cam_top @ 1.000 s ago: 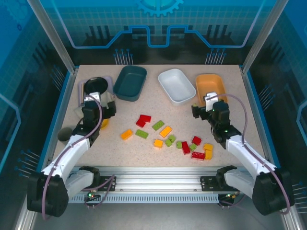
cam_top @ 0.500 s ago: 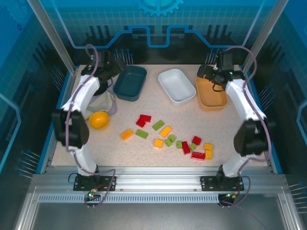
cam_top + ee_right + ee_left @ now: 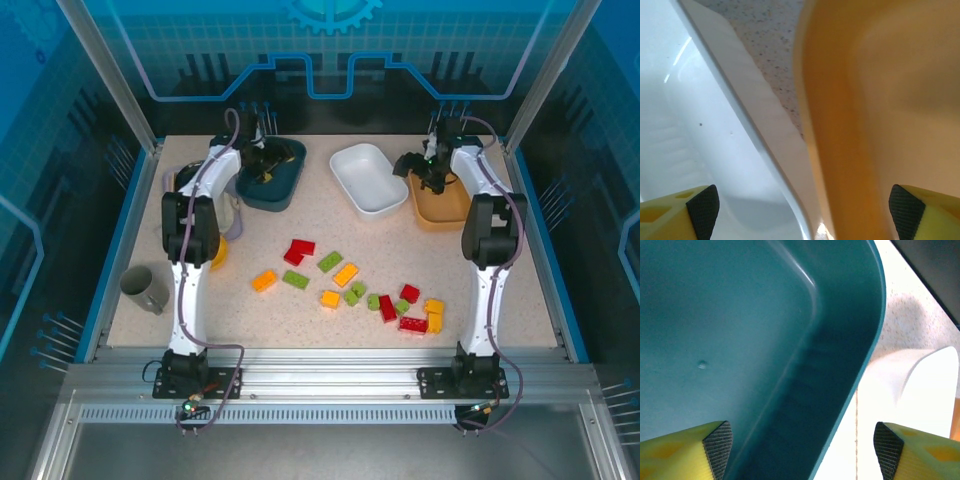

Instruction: Sort the legos into containers by color

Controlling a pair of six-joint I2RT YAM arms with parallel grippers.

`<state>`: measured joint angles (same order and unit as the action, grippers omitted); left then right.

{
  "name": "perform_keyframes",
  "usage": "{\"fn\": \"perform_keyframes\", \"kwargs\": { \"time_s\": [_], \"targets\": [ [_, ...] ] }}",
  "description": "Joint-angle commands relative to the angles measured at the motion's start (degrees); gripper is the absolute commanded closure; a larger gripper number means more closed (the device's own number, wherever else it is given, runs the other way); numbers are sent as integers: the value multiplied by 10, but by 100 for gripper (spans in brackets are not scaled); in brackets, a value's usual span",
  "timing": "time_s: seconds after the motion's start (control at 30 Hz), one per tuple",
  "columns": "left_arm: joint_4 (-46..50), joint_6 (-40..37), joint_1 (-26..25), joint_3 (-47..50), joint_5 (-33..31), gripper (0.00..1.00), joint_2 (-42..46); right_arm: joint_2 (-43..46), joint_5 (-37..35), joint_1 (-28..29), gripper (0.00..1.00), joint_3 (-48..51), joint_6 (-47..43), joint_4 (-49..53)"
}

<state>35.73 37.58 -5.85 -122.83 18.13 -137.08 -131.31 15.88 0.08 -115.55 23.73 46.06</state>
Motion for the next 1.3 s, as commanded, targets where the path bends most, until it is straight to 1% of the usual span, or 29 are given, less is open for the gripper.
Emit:
{"fn": "perform_keyframes", "kwargs": {
  "time_s": [0.0, 0.07, 0.2, 0.37, 0.47, 0.63, 0.77, 0.87, 0.97, 1.03, 1.17, 1.27],
  "targets": [
    [10, 18, -10, -22, 60, 24, -24, -47, 46, 8, 11, -64, -16, 46],
    [1, 24, -21, -22, 71, 24, -30, -71, 39, 15, 12, -99, -23, 68],
    [-17, 44, -42, -22, 86, 24, -38, -97, 21, 27, 15, -138, -29, 88],
    [-41, 63, -68, -22, 106, 24, -45, -127, 6, 42, 24, -187, -30, 118],
    [-44, 71, -80, -22, 109, 25, -45, -133, -13, 54, 29, -197, -29, 121],
    [-56, 82, -96, -14, 124, 27, -44, -142, -46, 73, 44, -215, -20, 135],
    [-57, 78, -109, -1, 124, 27, -38, -141, -72, 84, 61, -211, -14, 144],
    [-51, 72, -116, 5, 125, 30, -36, -133, -76, 92, 69, -196, -13, 142],
    [-35, 57, -123, 5, 123, 36, -36, -110, -81, 100, 77, -158, -8, 131],
    [-19, 44, -126, 5, 122, 43, -36, -83, -83, 104, 82, -114, -1, 111],
    [17, 3, -133, 20, 117, 53, -22, -23, -84, 110, 87, -3, 17, 65],
    [21, -14, -137, 56, 119, 55, 3, 24, -84, 115, 89, 72, 22, 39]
  ]
}}
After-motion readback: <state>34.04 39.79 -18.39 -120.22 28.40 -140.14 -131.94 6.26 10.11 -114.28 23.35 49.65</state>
